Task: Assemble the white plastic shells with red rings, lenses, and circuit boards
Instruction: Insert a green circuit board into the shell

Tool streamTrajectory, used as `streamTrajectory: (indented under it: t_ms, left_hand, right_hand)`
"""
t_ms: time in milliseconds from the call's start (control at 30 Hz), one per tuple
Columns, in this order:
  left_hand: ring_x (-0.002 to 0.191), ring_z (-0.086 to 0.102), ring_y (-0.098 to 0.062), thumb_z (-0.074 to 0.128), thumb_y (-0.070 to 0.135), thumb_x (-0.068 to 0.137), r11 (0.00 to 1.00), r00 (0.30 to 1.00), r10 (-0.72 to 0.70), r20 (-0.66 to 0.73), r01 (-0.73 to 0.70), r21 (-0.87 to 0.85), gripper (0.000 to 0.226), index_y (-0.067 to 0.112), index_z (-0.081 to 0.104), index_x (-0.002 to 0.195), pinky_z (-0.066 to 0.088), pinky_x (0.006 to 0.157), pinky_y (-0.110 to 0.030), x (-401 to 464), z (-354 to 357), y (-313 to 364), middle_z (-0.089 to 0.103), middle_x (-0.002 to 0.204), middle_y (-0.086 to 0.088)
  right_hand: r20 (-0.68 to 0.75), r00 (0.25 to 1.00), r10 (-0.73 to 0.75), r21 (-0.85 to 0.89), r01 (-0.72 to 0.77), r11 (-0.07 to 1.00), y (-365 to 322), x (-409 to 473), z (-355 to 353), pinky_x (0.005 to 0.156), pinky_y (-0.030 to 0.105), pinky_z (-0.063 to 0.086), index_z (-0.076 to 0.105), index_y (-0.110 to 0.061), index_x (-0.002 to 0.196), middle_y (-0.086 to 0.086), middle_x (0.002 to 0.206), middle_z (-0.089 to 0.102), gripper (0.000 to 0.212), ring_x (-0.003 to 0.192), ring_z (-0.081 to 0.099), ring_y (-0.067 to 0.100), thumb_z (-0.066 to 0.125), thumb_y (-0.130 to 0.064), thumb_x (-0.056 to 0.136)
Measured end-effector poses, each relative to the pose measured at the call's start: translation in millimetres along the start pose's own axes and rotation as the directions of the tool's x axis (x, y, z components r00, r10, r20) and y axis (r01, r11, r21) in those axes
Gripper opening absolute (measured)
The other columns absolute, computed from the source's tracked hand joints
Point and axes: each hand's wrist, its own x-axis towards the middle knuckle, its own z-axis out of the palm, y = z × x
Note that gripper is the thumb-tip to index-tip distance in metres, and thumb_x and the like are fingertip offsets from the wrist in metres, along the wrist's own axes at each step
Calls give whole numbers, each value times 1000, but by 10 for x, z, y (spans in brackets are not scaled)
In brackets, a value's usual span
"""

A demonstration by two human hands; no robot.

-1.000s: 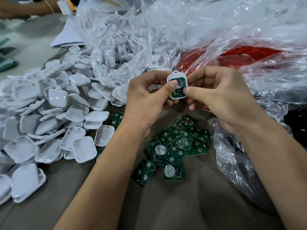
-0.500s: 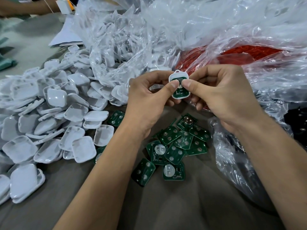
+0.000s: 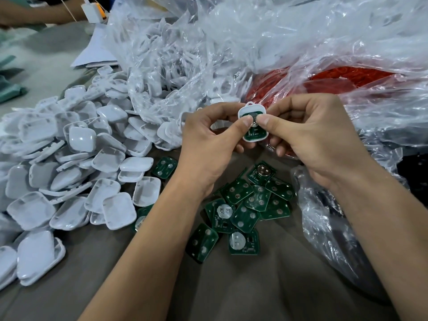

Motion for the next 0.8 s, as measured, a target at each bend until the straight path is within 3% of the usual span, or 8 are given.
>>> streamTrajectory:
  t_ms: [167, 267, 400, 600, 700, 800]
  left_hand:
    - [76, 69, -15, 86, 5, 78, 998, 996, 36, 82, -40, 45, 43, 13, 73, 118, 56, 73, -25, -15, -32, 17, 75, 95, -7]
    - [82, 72, -15, 90, 2, 72, 990, 987, 81, 139, -97, 107, 61, 15, 68, 127, 61, 82, -34, -24, -31, 51, 73, 106, -7]
    - [91, 77, -26, 92, -1, 69, 979, 985, 106, 133, -127, 157, 63, 13, 67, 125, 63, 85, -50, -44, 10, 68, 74, 109, -6]
    - [90, 76, -22, 95, 12, 68, 954, 987, 129, 91, -149, 259, 62, 13, 70, 125, 63, 82, -50, -35, 8, 60, 73, 115, -6]
    - [92, 76, -22, 96, 19, 66, 944, 987, 142, 80, -159, 288, 63, 15, 72, 124, 62, 83, -50, -18, -3, 55, 73, 114, -6]
    - [95, 75, -24, 97, 24, 65, 926, 985, 152, 83, -171, 336, 63, 17, 74, 123, 60, 86, -51, -2, -9, 41, 73, 114, -2]
  right_hand:
    - [-22, 1000, 1, 39, 0, 999, 7, 15, -11, 42, 21, 47, 74, -8, 80, 5, 61, 69, 10, 49, 60, 12, 83, -8, 86]
    - [-18, 1000, 16, 52, -15, 999, 7, 25, -17, 40, 20, 45, 73, -7, 80, 5, 59, 68, 11, 47, 58, 12, 82, -7, 87]
    - [-4, 999, 38, 59, -38, 998, 7, 25, -20, 39, 21, 43, 73, -7, 80, 6, 56, 66, 11, 45, 56, 14, 81, -7, 87]
    - [2, 998, 64, 74, -64, 995, 13, 34, -20, 38, 22, 42, 72, -10, 80, 7, 56, 64, 12, 44, 53, 18, 81, -9, 88]
    - [-25, 1000, -3, 33, 3, 999, 12, 27, -25, 38, 24, 42, 71, -11, 88, 7, 62, 67, 13, 46, 55, 17, 84, -10, 86]
    - [-53, 986, -158, -124, 150, 981, -3, 21, -34, 43, 23, 45, 73, -17, 91, 6, 73, 69, 16, 51, 59, 14, 85, -12, 83]
